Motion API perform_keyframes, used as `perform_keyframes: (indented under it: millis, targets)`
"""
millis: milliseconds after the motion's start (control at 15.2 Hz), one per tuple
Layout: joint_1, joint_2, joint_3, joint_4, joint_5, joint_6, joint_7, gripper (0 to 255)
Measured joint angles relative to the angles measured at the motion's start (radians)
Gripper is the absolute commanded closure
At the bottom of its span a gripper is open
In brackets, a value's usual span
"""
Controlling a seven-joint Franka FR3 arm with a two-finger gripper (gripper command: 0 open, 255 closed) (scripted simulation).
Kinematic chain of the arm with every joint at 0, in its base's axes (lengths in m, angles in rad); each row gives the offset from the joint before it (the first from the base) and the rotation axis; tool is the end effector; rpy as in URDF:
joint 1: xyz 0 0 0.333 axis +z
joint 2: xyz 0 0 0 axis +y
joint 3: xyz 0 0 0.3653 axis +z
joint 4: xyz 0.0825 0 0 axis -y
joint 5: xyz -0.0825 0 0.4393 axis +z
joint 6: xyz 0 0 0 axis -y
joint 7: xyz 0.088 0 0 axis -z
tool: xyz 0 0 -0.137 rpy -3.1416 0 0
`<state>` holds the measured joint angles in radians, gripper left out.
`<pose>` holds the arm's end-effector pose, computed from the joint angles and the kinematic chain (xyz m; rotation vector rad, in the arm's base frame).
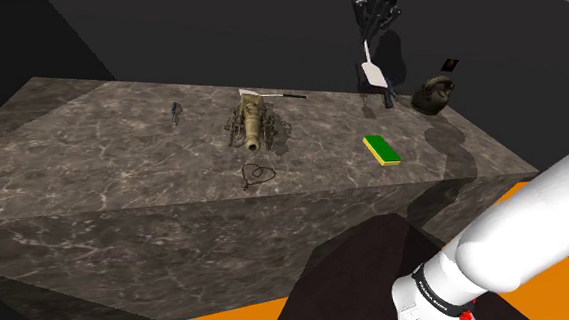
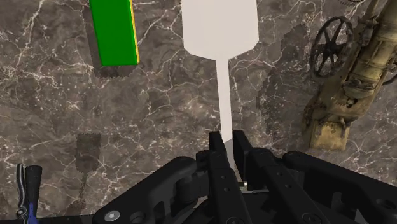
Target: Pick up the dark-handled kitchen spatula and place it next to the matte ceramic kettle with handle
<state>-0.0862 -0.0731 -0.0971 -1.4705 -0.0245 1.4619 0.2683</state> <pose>0.5602 -0.1102 0.7292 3.0450 -0.7050 0.1013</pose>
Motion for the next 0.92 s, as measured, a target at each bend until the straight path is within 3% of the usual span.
perform_keyframes:
  millis: [462,924]
  targets:
    - [-0.079,-0.033,-0.098,-0.04,-0.002,0.011,-0.176,255]
    - [-0.157,0.002,-0.198,0.007,0.01,0.0,-0.354,255]
